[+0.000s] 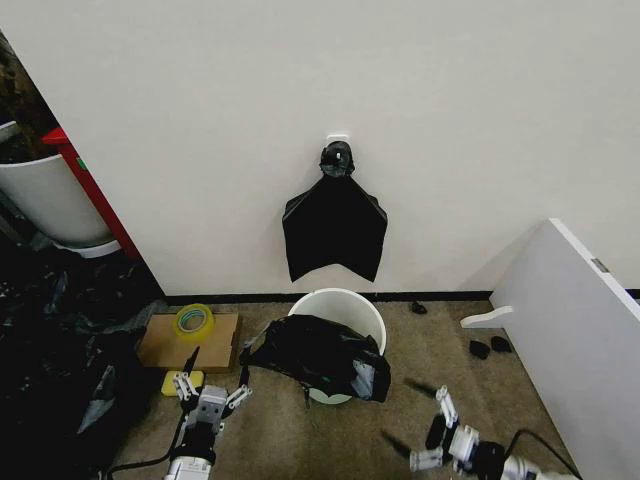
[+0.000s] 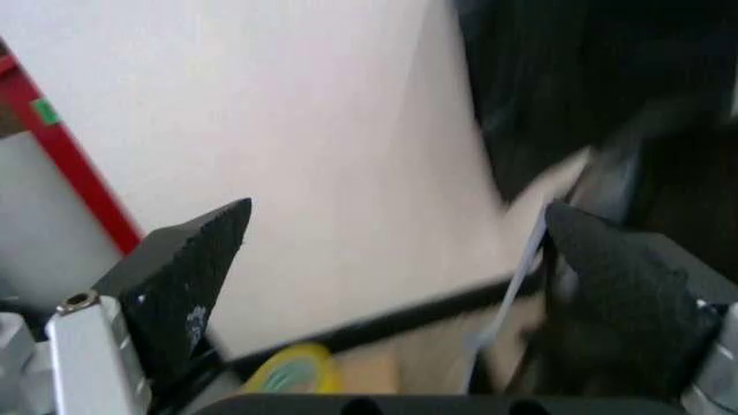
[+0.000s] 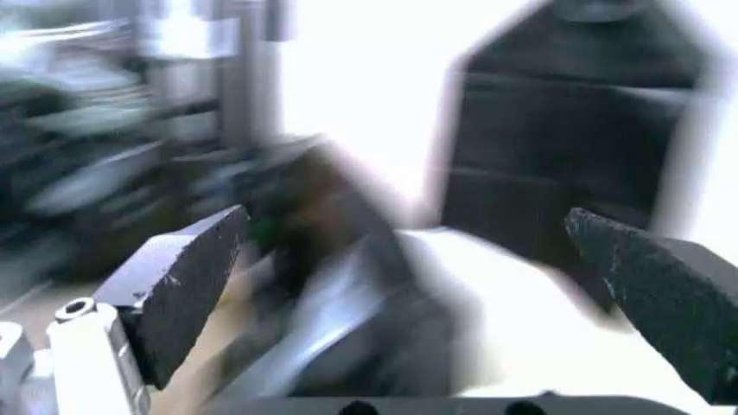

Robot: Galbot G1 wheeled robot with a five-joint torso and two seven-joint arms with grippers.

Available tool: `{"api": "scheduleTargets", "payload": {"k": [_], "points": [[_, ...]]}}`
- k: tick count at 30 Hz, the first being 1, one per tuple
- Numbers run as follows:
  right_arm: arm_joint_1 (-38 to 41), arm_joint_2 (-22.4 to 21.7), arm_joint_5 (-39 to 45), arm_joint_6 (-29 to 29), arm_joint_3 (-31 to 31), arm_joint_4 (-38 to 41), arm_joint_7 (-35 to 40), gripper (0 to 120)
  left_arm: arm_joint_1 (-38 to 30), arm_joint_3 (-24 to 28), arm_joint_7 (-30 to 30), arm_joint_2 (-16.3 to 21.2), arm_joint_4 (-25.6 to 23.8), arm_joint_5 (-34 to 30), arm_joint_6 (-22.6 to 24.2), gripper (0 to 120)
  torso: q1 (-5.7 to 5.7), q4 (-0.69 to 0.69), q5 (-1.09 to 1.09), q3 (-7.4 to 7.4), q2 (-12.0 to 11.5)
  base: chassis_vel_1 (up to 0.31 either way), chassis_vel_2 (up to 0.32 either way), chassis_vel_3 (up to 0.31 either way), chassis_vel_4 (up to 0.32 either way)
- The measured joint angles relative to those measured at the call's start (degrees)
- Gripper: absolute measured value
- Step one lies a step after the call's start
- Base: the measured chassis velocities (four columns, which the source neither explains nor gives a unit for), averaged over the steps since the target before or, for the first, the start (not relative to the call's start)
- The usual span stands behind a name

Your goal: Place the garbage bag over the trash bin.

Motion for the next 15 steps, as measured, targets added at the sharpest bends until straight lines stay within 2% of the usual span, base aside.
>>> {"api": "scheduleTargets", "payload": {"k": [1,2,3,4,5,6,9,10,11,12,13,15], "points": [[1.6,-0.1,0.4,-7.0,-0.9,3.1,8.3,100,-0.3,-0.1,2.3,-0.6,-0.9,-1.9,-1.4,100,0.0,0.03,-0.01,0.0,0.0,0.0,0.0,0.0,0.0],[3.9,-0.3,1.7,-17.0,-1.8,6.2,18.5,100,-1.5,-0.2,4.9,-1.1,-1.4,-4.0,-2.8,100,0.0,0.04,0.07,0.01,0.0,0.0,0.0,0.0,0.0],[5.8,-0.7,3.2,-22.8,-2.5,7.4,22.9,100,-2.2,-0.3,5.7,-1.6,-1.6,-4.9,-3.3,100,0.0,-0.02,0.02,0.0,0.0,0.0,0.0,0.0,0.0],[5.8,-0.7,3.2,-22.8,-2.5,7.4,22.9,100,-2.2,-0.3,5.7,-1.6,-1.6,-4.9,-3.3,100,0.0,-0.02,0.02,0.0,0.0,0.0,0.0,0.0,0.0],[8.8,-1.2,5.7,-30.4,-3.6,8.0,26.4,100,-2.7,-0.3,6.1,-2.4,-1.7,-6.0,-3.6,100,0.01,-0.02,-0.03,0.0,0.0,0.0,0.0,0.0,0.0],[11.7,-1.7,7.8,-35.7,-4.7,7.6,26.9,100,-2.8,-0.3,6.2,-3.1,-1.8,-6.8,-3.7,100,0.01,0.0,0.03,0.01,0.0,0.0,0.0,0.0,0.0],[17.9,-2.2,9.9,-41.8,-6.5,4.8,23.8,100,-2.6,-0.3,6.0,-4.3,-2.1,-8.1,-3.7,100,0.01,0.02,0.05,0.01,0.0,0.0,0.0,0.0,0.0],[23.1,-2.5,10.4,-45.6,-7.9,1.8,18.5,100,-2.6,-0.5,5.4,-5.3,-2.1,-8.8,-3.4,100,0.01,0.02,0.02,0.01,0.0,0.0,0.0,0.0,0.0],[24.7,-2.5,10.4,-46.7,-8.4,0.8,16.7,100,-2.6,-0.5,5.3,-5.5,-2.1,-9.0,-3.3,100,0.01,0.03,0.03,0.01,0.0,0.0,0.0,0.0,0.0],[30.4,-2.4,9.9,-50.4,-10.0,-3.1,10.2,100,-2.7,-0.7,4.8,-6.2,-2.1,-9.3,-2.8,100,0.01,0.04,0.03,0.01,0.0,0.0,0.0,0.0,0.0],[30.4,-2.4,9.9,-50.4,-10.0,-3.1,10.2,100,-2.7,-0.7,4.8,-6.2,-2.1,-9.3,-2.8,100,0.01,0.04,0.03,0.01,0.0,0.0,0.0,0.0,0.0],[38.9,-0.8,7.6,-55.5,-13.2,-9.3,2.9,100,-3.0,-0.9,4.2,-7.2,-1.5,-9.7,-2.2,100,0.01,0.02,0.01,0.02,0.0,0.0,0.0,0.0,0.0]]}}
